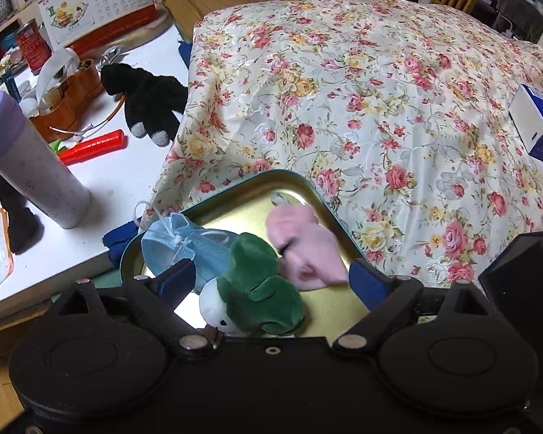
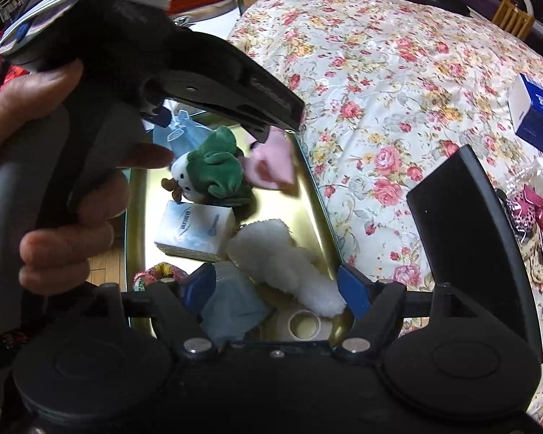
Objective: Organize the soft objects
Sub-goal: 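Carry the pink plush into the tray with the left tool while the right tool drops the mask there, then open both tools and withdraw them from the tray toward the bed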
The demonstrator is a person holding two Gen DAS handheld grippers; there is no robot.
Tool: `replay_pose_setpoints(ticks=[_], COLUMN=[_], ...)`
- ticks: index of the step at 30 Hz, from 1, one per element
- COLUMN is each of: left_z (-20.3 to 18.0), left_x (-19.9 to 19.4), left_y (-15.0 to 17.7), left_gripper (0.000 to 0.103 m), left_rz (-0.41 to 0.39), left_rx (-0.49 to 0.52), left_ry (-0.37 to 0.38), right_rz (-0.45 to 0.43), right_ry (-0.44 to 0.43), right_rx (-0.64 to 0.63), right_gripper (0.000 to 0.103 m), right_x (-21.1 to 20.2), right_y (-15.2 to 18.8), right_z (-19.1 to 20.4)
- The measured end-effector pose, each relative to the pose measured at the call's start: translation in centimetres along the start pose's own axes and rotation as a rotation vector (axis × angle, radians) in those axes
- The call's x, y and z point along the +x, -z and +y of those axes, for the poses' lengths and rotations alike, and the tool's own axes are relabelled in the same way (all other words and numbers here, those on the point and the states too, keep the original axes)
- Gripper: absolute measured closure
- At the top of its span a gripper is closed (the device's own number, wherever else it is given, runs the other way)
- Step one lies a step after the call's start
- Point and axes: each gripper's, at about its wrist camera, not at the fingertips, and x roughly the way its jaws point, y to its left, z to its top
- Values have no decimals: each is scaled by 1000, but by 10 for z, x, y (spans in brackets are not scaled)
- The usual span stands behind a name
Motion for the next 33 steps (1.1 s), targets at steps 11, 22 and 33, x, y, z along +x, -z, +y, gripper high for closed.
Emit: replay_pose_setpoints(ticks=[11,22,33], left_z=[5,10,16], left_x=[1,7,7], left_y=[1,3,3], left_gripper=[14,14,14], left_rz=[9,39,42], left_rx=[-13,-30,-40], left_ry=[4,-13,-25], right_rz=[15,30,56], right_ry=[-4,14,28], right_rx=[14,42,81], right_gripper=[22,22,22], right_x=[3,3,9], right_y=[1,1,0], right_z=[1,-3,-8])
